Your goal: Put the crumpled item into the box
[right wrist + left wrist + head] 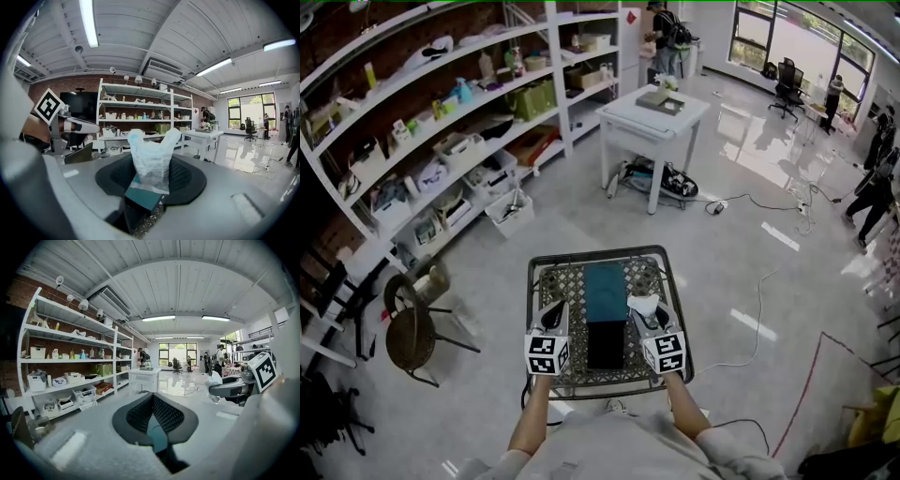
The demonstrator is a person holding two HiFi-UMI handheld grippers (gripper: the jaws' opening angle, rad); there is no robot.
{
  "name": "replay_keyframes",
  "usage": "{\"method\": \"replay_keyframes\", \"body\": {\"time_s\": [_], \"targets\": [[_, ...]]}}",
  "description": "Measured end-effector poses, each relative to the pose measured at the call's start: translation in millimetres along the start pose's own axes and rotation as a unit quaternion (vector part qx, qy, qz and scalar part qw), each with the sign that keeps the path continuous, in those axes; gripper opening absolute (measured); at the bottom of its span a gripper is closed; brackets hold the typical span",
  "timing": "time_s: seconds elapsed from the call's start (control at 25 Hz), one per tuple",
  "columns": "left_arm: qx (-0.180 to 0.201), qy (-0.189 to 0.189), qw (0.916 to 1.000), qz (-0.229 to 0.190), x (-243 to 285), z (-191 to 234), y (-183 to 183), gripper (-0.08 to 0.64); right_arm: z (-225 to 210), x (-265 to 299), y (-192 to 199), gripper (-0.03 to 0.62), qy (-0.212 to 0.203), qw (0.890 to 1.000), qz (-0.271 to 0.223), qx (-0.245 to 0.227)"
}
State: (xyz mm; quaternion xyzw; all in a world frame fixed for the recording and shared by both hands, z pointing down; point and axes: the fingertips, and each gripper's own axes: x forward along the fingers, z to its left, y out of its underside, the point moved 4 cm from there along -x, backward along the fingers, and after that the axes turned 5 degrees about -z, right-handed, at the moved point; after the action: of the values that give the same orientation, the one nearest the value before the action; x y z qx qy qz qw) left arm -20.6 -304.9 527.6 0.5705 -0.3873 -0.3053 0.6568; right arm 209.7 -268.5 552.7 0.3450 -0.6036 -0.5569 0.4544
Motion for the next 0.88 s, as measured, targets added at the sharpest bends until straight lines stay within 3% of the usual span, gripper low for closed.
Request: {"method": "replay_keyframes", "body": {"time_s": [0.28, 0.88], "targets": [[0.002, -0.001, 0.9999, 0.014, 26, 3, 4, 0.006, -20, 22, 12, 0.179, -0.006, 1.000, 0.015, 0.008], [-0.014, 0.019, 0.9986, 0.048, 37, 35, 30, 0.006, 4, 49, 37, 0.179, -0.001, 0.998, 0.058, 0.023]]}}
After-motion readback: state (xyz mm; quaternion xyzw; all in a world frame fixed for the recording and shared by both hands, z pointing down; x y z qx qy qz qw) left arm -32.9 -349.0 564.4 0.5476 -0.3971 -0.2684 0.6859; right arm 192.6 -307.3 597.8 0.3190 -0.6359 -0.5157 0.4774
